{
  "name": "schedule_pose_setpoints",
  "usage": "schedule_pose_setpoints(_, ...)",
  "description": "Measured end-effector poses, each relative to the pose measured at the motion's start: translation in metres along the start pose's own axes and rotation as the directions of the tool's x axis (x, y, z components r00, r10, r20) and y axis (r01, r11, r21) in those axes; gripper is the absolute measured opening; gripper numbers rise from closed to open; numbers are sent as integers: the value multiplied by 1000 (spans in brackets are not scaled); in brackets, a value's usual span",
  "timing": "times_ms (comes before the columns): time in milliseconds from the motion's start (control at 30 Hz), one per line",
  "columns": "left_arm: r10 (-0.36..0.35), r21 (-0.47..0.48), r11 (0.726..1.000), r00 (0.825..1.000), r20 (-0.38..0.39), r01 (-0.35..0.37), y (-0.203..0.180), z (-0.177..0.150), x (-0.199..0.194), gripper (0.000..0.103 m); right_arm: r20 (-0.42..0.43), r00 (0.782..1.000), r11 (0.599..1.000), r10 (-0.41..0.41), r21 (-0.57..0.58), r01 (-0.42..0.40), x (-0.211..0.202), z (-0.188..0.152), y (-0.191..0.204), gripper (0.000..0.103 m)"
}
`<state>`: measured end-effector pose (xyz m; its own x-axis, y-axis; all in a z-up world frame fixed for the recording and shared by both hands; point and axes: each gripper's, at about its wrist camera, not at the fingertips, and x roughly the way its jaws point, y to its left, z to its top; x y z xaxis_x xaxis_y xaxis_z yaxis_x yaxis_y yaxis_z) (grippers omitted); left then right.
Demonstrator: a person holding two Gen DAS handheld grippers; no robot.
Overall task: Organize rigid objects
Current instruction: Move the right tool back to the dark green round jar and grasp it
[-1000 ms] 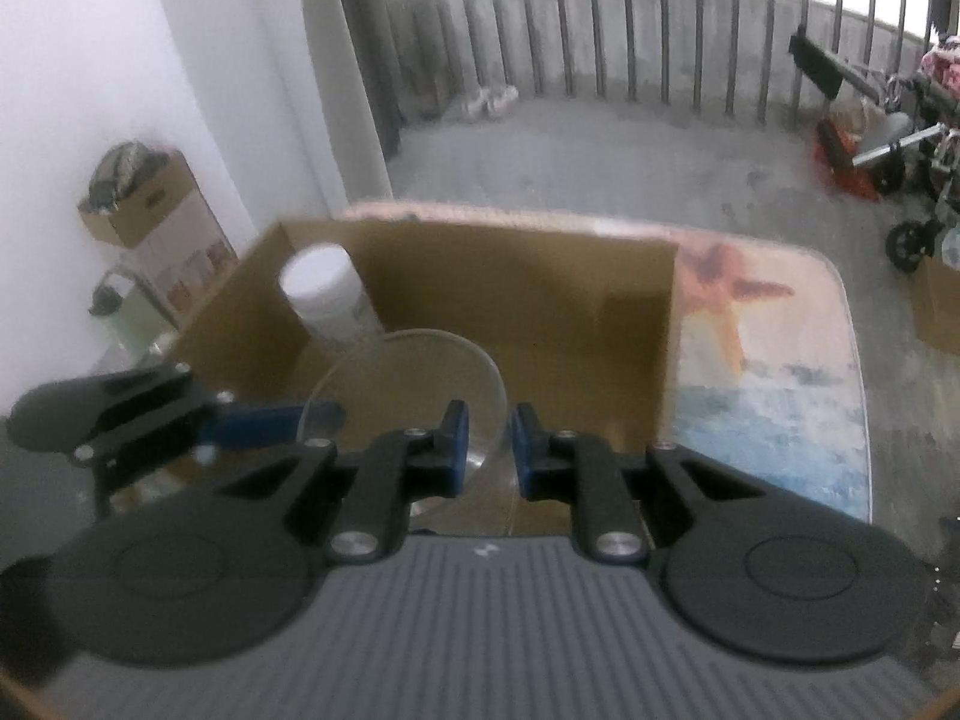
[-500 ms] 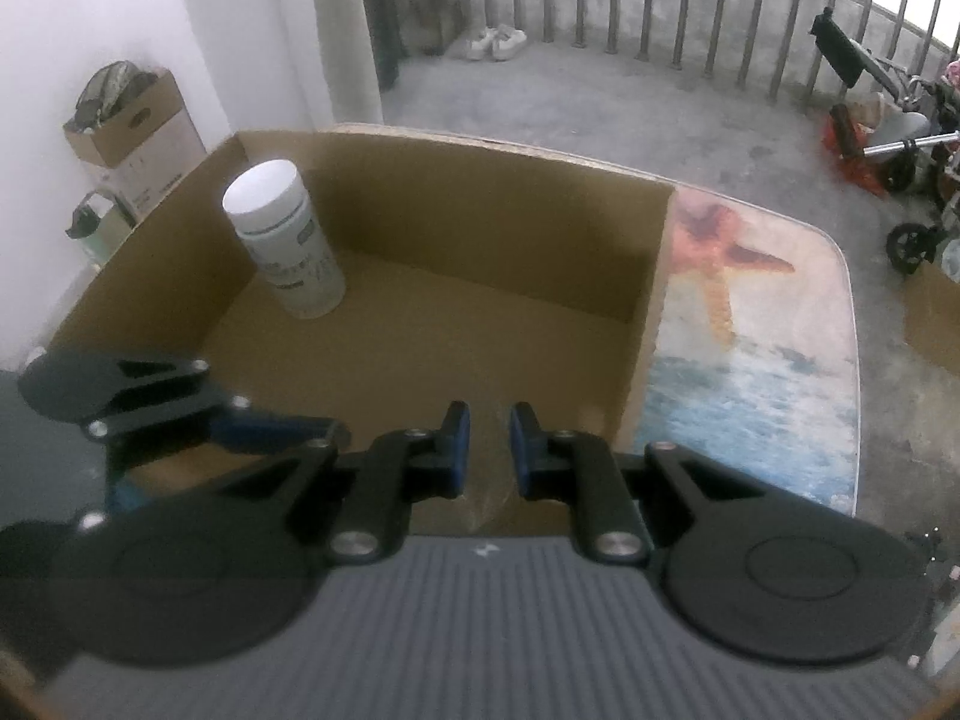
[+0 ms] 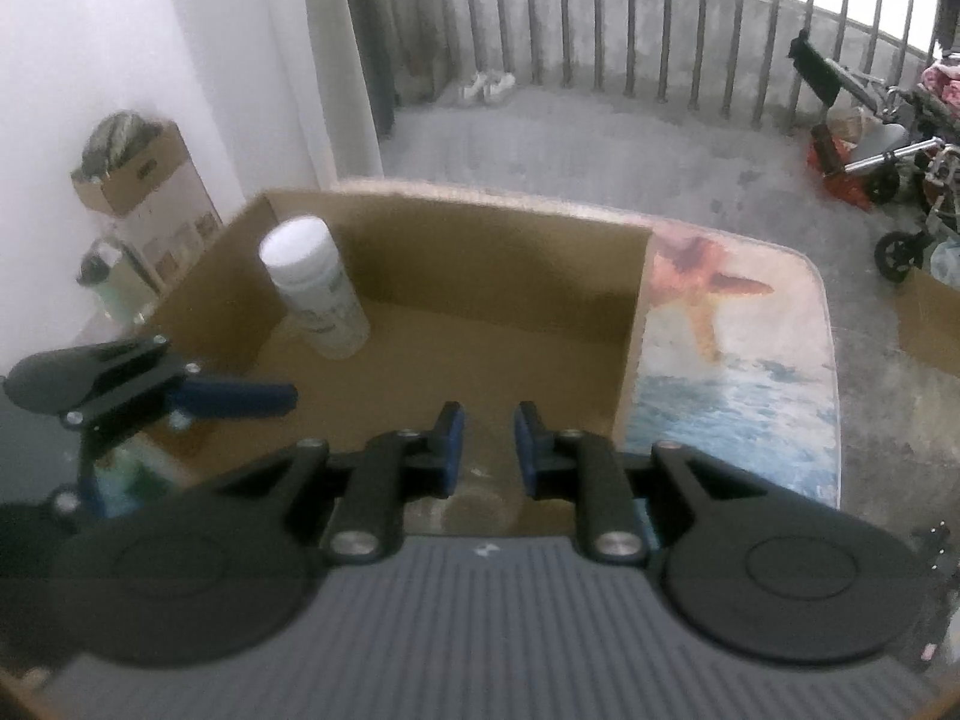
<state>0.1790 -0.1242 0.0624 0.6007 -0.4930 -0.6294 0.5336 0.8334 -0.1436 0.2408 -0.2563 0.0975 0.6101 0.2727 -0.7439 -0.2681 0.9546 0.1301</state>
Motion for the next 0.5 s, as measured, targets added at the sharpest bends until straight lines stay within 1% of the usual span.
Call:
schedule_pose_setpoints(100, 6, -5, 1000, 999, 39, -5, 3, -5, -32, 97, 62, 998, 999, 16, 31, -18, -31, -9, 5, 21)
schedule_pose_setpoints(167, 11, -6, 1000, 998, 64, -11, 6, -12, -55, 100, 112, 993, 998, 34, 56, -40, -55, -20, 10, 24)
schedule_pose_setpoints(233, 20, -11, 1000, 997, 79, -19, 10, -21, -73, 101, 159, 986, 994, 58, 86, -72, -78, -36, 14, 26)
schedule_pose_setpoints(333, 26, -27, 999, 997, 78, -24, 19, -38, -95, 101, 195, 976, 985, 93, 122, -118, -100, -65, 23, 30)
schedule_pose_setpoints(433, 31, -40, 999, 998, 62, -29, 22, -58, -105, 101, 208, 969, 970, 132, 176, -170, -108, -94, 31, 31)
schedule_pose_setpoints(500, 35, -38, 999, 998, 46, -33, 24, -72, -107, 101, 214, 966, 959, 144, 212, -190, -108, -110, 35, 32)
